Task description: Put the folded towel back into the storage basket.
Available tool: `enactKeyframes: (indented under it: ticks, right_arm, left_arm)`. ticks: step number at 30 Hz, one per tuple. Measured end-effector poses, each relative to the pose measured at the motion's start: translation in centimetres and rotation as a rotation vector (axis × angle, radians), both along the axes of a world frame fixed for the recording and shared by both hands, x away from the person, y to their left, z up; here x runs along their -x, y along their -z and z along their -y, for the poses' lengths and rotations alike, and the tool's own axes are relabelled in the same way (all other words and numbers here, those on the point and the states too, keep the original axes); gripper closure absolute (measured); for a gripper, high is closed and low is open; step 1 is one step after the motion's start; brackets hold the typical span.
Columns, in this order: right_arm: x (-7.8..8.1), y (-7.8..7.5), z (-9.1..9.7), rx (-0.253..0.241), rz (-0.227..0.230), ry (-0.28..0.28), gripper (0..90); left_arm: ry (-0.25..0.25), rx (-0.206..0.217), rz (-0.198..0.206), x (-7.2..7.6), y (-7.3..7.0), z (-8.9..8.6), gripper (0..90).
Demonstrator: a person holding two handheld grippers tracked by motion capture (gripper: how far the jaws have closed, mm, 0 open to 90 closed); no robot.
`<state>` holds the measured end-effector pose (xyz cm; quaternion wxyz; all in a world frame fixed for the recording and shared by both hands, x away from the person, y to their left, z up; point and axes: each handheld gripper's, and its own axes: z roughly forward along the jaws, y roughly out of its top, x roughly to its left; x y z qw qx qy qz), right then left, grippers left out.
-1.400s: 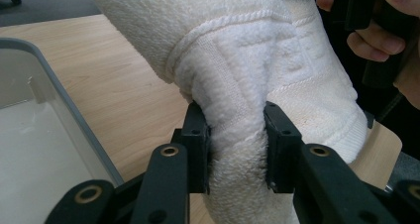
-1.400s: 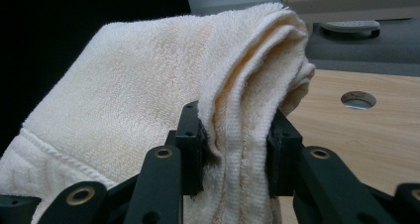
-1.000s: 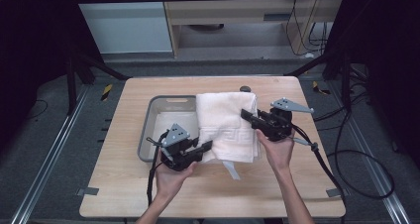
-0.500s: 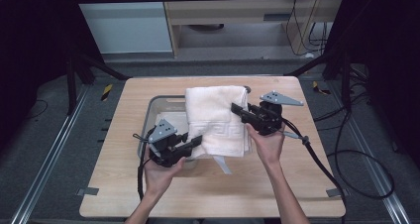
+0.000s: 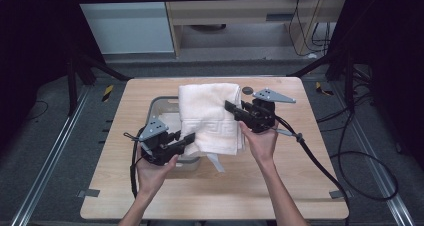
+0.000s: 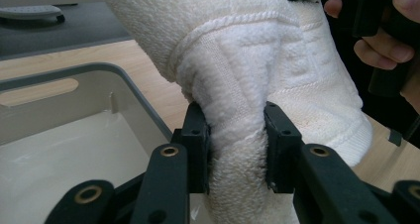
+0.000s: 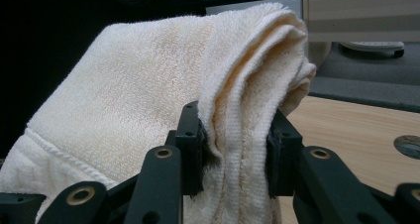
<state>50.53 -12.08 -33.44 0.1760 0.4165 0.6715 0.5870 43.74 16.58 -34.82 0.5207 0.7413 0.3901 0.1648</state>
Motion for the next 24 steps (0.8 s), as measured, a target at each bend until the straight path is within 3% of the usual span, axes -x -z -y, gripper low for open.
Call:
enactKeyframes:
  ticks: [24]
  right_arm:
    - [-1.2, -0.5, -4.7, 0.004, 0.017, -0.026, 66.3]
  left_arm:
    - [-0.076, 0.012, 0.001, -0.2, -0.6, -4.3, 67.3]
